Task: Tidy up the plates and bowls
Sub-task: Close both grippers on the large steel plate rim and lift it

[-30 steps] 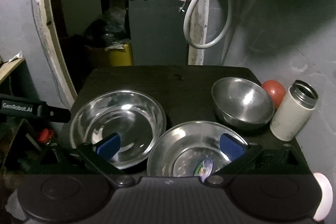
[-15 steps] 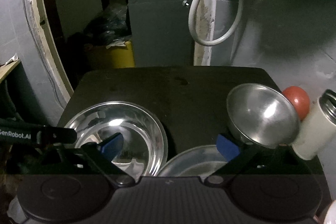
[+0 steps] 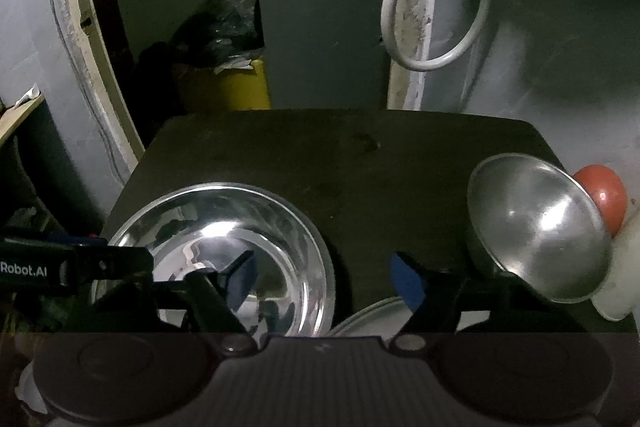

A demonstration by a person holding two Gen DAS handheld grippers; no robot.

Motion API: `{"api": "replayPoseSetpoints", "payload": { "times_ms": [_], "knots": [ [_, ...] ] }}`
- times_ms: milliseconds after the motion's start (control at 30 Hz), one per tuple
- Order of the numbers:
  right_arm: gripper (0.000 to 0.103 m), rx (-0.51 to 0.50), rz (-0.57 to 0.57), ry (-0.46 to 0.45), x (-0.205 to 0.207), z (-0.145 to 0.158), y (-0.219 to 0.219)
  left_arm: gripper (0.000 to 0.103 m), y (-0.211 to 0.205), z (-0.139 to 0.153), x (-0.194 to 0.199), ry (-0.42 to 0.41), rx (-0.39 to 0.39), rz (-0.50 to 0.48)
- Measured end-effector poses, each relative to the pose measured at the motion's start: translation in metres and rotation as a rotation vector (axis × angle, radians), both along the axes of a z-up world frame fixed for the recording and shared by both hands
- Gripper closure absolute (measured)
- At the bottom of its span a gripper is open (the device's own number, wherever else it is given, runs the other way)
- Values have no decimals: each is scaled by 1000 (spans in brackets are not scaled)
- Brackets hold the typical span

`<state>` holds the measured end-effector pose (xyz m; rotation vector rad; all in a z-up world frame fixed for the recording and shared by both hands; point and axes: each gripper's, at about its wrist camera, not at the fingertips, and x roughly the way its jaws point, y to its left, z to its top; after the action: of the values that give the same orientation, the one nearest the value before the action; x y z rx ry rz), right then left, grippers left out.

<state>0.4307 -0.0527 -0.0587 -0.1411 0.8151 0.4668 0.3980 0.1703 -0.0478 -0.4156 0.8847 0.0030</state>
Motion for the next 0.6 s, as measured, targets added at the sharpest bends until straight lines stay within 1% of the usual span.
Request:
{"api": "replayPoseSetpoints", "payload": {
  "times_ms": [33,100,167,200,267,367,433,500,600],
  "knots": [
    [33,1,2,5,0,-1,0,53,0,-1,0,1,-3,-2],
    [37,4,9,10,0,-2,2,57,-1,-1,0,2,-15,-4],
    [45,5,13,15,1,-3,3,60,-1,-2,-1,0,-16,6],
    [46,8,14,18,1,-4,4,63,0,-2,0,1,-18,14],
    [57,11,15,26,3,-5,5,68,2,-3,0,5,-21,29],
    [67,17,11,43,3,-8,6,78,2,-6,1,32,-11,40],
    [71,22,4,56,3,-11,5,82,4,-7,0,33,-22,58],
    [74,20,-7,50,2,-12,5,86,6,-7,0,33,-27,81],
    [82,25,-26,50,2,-12,3,86,11,-8,-3,26,-66,128]
  ]
}}
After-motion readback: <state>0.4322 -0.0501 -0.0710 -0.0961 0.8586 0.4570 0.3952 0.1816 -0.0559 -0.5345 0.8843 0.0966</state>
